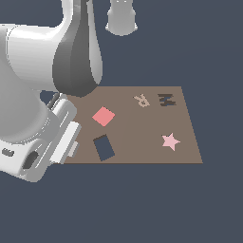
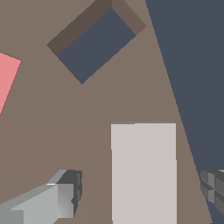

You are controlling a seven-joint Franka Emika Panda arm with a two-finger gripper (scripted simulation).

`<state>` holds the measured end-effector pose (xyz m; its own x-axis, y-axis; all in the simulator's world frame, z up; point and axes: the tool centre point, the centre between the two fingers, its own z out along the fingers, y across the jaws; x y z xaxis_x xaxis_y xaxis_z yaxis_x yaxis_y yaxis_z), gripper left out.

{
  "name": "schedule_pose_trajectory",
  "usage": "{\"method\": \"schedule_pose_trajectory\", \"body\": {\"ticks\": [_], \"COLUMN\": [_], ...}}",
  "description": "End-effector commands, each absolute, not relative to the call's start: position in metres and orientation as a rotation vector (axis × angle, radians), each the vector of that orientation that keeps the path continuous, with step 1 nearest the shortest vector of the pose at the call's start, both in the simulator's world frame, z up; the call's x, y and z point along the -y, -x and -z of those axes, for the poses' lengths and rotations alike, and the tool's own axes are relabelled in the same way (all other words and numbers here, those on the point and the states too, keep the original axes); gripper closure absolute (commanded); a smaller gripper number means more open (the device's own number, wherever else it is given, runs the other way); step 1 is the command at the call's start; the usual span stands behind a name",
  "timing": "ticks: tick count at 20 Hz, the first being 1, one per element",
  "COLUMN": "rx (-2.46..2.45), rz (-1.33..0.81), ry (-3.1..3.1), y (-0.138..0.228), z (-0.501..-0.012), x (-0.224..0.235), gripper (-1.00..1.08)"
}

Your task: Insert a designated object into the corresponding slot on a board.

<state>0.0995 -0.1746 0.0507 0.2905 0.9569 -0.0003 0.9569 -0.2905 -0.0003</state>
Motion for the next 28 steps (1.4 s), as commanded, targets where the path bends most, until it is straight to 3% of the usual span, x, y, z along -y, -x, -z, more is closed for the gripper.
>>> {"method": "schedule_pose_trajectory", "body": {"ticks": [1,14,15,28], "rx": [1.884,1.886,1.886,1.886], "rz": [0.000,0.000,0.000,0.000], "ry": [2.514,2.512,2.512,2.512], "y": [-0.102,-0.102,-0.102,-0.102], "z": [-0.050,-0.030,-0.030,-0.034], "x": [0.175,0.175,0.175,0.175], "gripper": [-0.92,-0.92,1.08,1.08]}}
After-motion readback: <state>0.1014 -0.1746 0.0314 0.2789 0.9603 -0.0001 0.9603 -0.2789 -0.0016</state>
